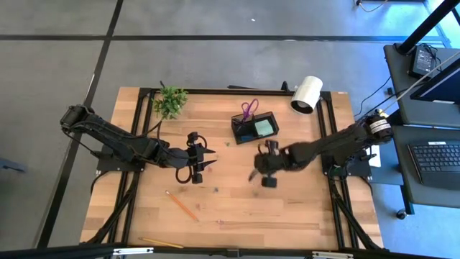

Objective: Pick and place office supplies into organizer
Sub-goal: Put the blue binder clip into the black desk organizer

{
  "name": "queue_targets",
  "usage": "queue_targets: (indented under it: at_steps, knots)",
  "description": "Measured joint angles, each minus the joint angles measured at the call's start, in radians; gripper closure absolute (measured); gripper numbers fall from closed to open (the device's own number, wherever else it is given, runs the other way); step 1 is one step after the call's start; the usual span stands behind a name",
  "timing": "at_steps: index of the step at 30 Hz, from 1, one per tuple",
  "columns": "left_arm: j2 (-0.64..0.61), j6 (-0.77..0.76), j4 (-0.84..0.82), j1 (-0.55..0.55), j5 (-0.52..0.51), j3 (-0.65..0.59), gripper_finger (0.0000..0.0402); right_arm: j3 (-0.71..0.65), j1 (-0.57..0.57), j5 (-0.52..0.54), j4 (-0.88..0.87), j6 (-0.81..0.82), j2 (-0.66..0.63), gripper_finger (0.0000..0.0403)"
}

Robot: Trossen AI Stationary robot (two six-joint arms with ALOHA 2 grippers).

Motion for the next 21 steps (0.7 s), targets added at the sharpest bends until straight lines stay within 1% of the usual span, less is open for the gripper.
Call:
queue_targets:
  at_steps: [7,11,15,19,21]
  knots:
    - [0.000,0.000,-0.002,0.000,0.000,0.000,0.0261,0.144,-0.160,0.005,0.009,-0.248,-0.011,0.0338]
    - [0.000,0.000,-0.006,0.000,0.000,0.000,0.0261,0.170,-0.244,0.003,0.012,-0.340,-0.011,0.0337]
    - [0.000,0.000,-0.007,0.000,0.000,0.000,0.0261,0.172,-0.309,-0.002,0.022,-0.393,-0.004,0.0337]
    - [0.000,0.014,-0.007,0.000,0.000,0.000,0.0261,0.172,-0.348,-0.068,0.030,-0.416,0.029,0.0337]
    - [0.000,0.032,-0.007,0.000,0.000,0.000,0.0261,0.172,-0.357,-0.080,0.038,-0.415,0.055,0.0337]
